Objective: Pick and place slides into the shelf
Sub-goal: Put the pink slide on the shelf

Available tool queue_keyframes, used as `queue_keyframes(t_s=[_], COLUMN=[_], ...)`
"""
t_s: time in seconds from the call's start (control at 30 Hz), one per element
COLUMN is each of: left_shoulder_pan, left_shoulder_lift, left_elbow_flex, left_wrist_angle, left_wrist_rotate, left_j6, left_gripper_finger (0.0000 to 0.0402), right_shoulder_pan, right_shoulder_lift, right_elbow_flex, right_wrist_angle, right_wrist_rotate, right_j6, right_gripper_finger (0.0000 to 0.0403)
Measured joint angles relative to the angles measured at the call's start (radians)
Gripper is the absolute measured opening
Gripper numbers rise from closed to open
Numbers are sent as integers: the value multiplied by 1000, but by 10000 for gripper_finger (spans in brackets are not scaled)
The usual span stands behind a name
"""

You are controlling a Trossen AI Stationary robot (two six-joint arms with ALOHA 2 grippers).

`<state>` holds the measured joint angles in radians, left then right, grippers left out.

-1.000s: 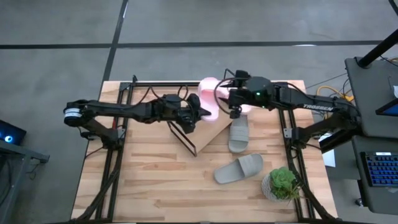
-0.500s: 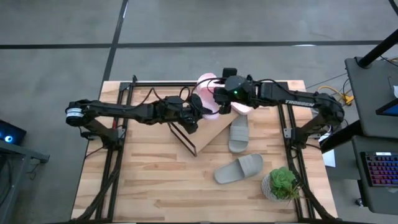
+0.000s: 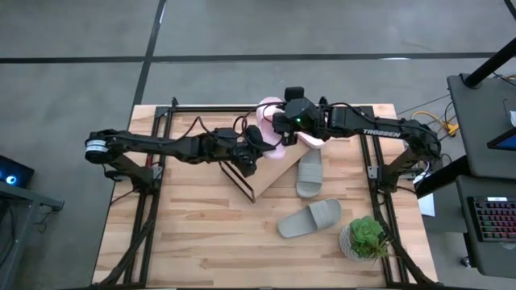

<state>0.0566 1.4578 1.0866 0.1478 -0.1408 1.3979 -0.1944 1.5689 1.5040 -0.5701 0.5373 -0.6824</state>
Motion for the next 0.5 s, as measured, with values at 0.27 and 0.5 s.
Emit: queue_keyframes(t_s=[0.27,0.5], left_shoulder_pan=[-4,-4], left_shoulder_lift=[-1,-13], left_elbow_flex=[0,0], left_wrist_angle=[4,-5], left_wrist_rotate=[-7,-13], left_j6=[-90,-200], left_gripper_finger=[91,104], right_shoulder_pan=[2,0], right_shoulder_lift=[0,-3], right_elbow_flex=[-1,-3], right_wrist_angle=[3,12], right_wrist_rotate=[-2,2], right_j6=[-53,-72], right_gripper_finger=[12,10])
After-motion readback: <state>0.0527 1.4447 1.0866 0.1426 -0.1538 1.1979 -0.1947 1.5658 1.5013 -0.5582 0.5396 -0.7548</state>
